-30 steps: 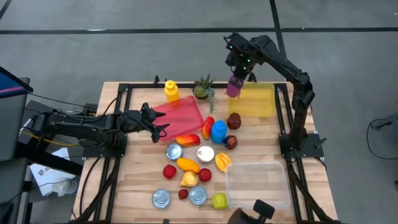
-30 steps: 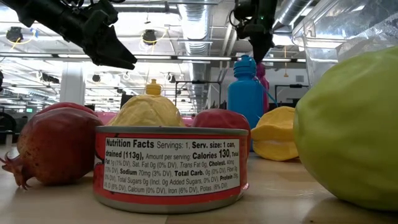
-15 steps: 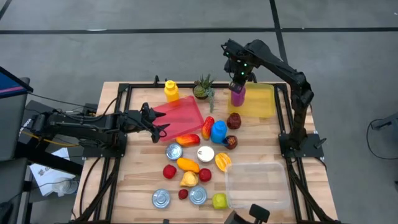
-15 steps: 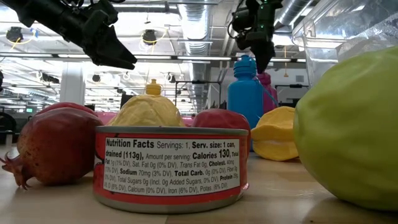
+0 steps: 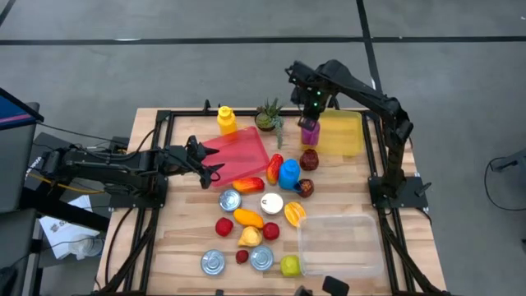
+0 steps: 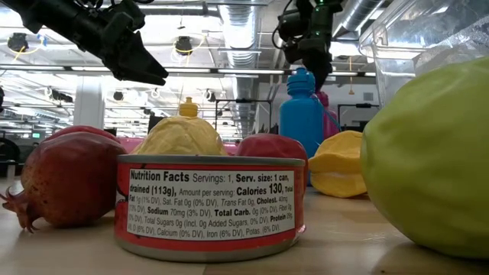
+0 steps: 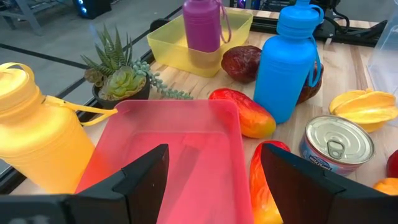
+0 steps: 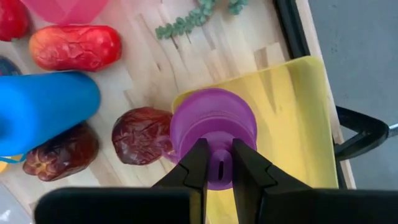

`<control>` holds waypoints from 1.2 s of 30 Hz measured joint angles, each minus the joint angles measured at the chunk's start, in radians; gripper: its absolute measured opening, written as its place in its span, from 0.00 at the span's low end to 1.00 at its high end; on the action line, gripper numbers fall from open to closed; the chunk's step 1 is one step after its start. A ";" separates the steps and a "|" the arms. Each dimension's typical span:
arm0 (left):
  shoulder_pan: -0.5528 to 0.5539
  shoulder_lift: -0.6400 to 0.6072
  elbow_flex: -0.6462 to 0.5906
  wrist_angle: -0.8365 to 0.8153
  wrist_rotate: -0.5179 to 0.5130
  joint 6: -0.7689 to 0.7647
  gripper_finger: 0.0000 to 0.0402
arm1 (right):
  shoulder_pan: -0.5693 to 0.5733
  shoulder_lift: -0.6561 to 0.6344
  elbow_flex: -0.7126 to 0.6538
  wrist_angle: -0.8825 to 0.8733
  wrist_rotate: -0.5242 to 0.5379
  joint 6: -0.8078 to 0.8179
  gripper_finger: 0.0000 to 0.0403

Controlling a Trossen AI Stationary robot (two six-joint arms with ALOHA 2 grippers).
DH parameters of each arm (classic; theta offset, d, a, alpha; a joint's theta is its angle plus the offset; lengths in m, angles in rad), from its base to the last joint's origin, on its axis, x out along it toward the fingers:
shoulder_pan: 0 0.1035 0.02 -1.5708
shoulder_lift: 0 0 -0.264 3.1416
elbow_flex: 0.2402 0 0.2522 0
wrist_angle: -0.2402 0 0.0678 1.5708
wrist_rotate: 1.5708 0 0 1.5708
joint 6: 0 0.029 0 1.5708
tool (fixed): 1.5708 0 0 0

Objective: Pick & Place Food Item
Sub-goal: Put the purple water bottle into the yellow bin

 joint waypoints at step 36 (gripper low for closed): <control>0.000 0.000 0.000 -0.001 0.000 0.003 0.62 | 0.026 0.000 0.000 0.043 0.002 -0.001 0.47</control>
